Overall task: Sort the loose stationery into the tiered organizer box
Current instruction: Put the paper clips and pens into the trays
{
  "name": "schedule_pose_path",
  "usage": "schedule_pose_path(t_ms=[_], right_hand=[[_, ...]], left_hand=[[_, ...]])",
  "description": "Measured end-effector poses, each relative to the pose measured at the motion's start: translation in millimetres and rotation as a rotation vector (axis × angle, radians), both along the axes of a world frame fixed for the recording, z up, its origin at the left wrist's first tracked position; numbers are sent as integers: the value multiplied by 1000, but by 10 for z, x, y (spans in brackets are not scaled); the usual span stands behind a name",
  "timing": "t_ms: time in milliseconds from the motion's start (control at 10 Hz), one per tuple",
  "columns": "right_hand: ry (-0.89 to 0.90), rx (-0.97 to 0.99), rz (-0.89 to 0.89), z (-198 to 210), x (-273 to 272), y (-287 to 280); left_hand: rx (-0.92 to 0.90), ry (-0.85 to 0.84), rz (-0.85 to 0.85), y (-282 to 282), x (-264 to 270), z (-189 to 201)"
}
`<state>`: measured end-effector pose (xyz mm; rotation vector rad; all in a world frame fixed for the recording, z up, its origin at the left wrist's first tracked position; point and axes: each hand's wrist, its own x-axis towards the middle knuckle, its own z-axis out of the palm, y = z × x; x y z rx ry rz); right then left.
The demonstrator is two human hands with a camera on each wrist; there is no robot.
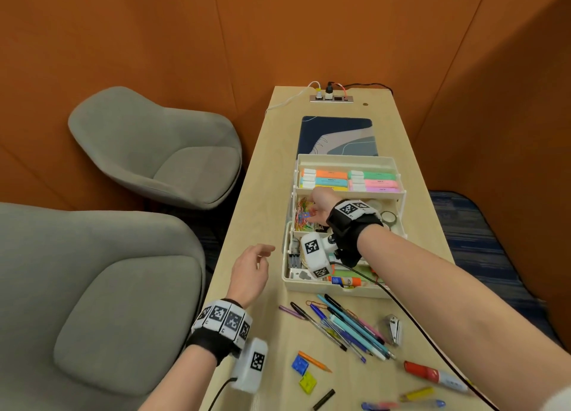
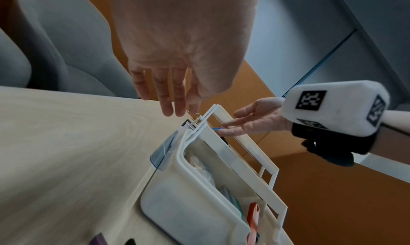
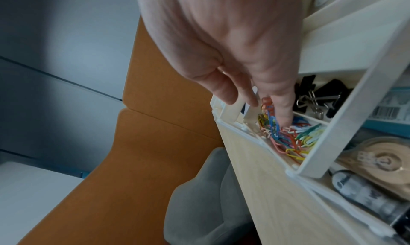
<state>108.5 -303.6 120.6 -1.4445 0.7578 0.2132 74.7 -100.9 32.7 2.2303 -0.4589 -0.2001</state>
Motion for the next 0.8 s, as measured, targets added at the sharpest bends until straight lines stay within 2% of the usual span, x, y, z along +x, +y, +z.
schedule_pose_path(t_ms=[200,300,500,600,700,800], right_hand=[[-27,-15,11,-25,-32,30],[-87,26,-13,-13,-234,40],[-148,-14,-6,-75,-1148,-193],[-36,-227,99,-349,-1678,-328],[157,-561,296,-871,-2006,-371],[295,-808,483,-1203,-2191,-233]], left_hand=[[25,5,-54,-153,-63,21],[29,5,-80,-213,-131,0],[104,4,-233,-391,-451,-55],[264,-29,-457,-535,-645,-122],[387,-76,-641,-715,-811,-225],[534,-102,-751,-845,-881,-358]])
